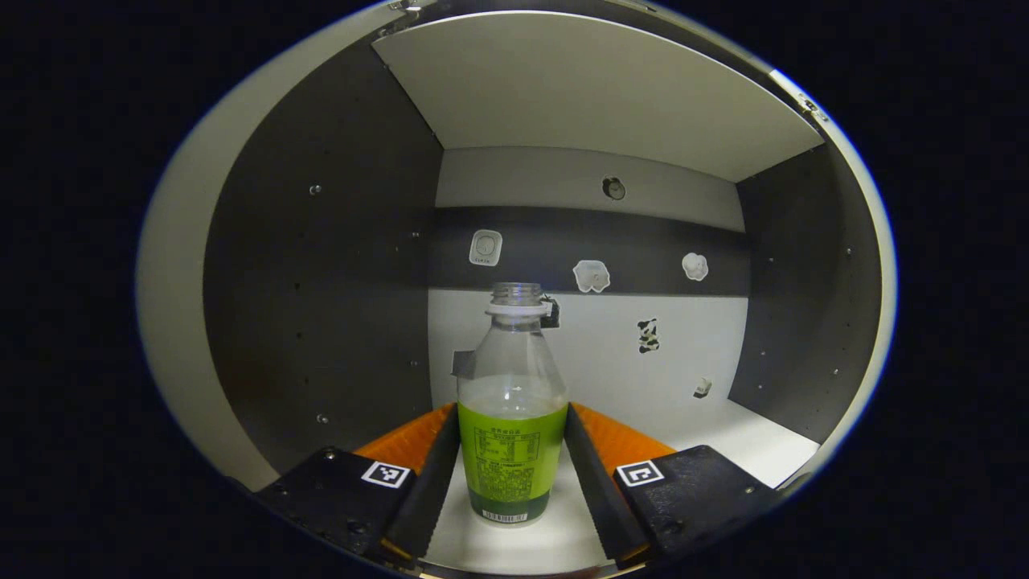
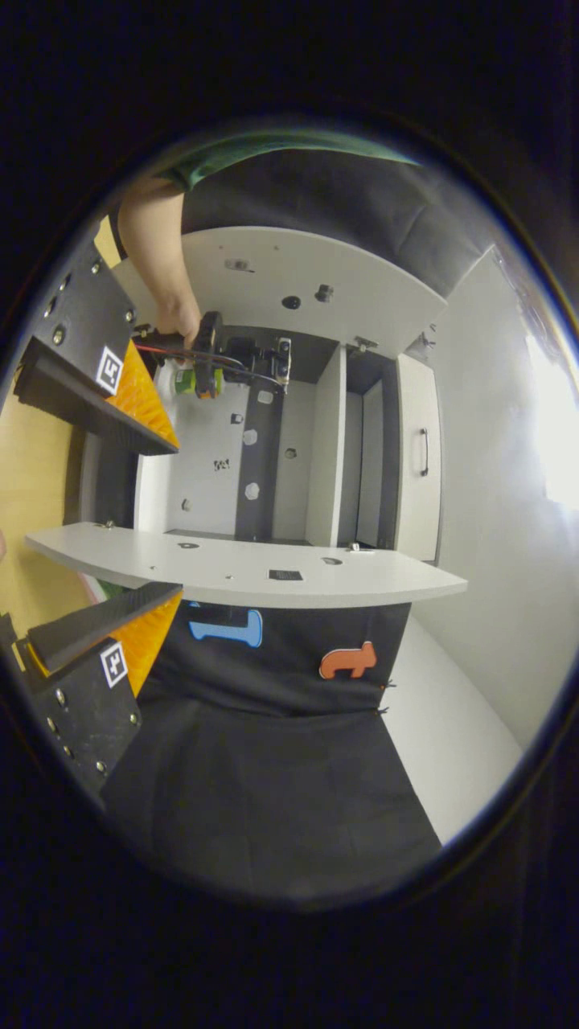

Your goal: Grasp the bottle in the cabinet with the left hand and place it on the coaster, then close the right door with the right hand and the left door with the left hand.

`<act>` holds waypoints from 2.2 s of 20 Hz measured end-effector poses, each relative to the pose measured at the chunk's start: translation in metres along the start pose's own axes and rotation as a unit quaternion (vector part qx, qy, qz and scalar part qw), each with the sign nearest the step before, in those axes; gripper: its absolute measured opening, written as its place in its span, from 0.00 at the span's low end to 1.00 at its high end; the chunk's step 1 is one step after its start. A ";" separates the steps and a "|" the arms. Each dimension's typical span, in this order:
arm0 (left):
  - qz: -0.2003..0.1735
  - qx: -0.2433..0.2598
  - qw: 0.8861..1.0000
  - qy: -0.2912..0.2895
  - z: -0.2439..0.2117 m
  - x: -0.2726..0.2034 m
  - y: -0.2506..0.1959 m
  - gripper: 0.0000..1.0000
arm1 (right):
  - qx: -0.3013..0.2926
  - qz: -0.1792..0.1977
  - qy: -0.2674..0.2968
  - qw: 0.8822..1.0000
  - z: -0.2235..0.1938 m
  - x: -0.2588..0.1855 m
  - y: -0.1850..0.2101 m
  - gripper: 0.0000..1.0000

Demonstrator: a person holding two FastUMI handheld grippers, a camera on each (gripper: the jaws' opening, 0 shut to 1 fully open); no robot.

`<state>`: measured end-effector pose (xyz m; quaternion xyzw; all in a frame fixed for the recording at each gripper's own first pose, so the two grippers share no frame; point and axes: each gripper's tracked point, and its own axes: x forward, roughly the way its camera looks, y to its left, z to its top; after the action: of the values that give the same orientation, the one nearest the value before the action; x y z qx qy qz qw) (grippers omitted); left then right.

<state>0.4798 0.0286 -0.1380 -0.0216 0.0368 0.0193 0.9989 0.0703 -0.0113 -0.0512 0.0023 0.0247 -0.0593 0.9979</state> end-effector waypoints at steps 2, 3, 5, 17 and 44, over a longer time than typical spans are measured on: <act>-0.015 -0.008 1.000 0.002 0.004 -0.017 -0.006 0.78 | 0.006 0.000 0.000 1.000 0.001 -0.008 -0.003 0.96; -0.018 -0.008 1.000 -0.002 0.008 -0.030 -0.008 0.78 | 0.009 0.001 0.000 1.000 0.002 -0.011 -0.004 0.96; -0.025 -0.005 1.000 -0.008 0.015 -0.054 -0.011 0.78 | 0.014 0.007 -0.003 1.000 0.004 -0.016 -0.005 0.96; -0.058 0.006 0.997 -0.042 0.041 -0.218 -0.026 0.78 | 0.047 0.052 -0.011 0.997 0.007 -0.071 0.005 0.94; -0.102 0.057 0.992 0.055 -0.230 -0.432 -0.038 0.79 | 0.084 0.088 0.031 0.992 -0.034 -0.066 0.016 0.96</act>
<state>0.0344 -0.0354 -0.3331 0.0303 0.0904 -0.0863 0.9917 0.0055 0.0121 -0.0818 0.0900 0.0506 0.0266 0.9943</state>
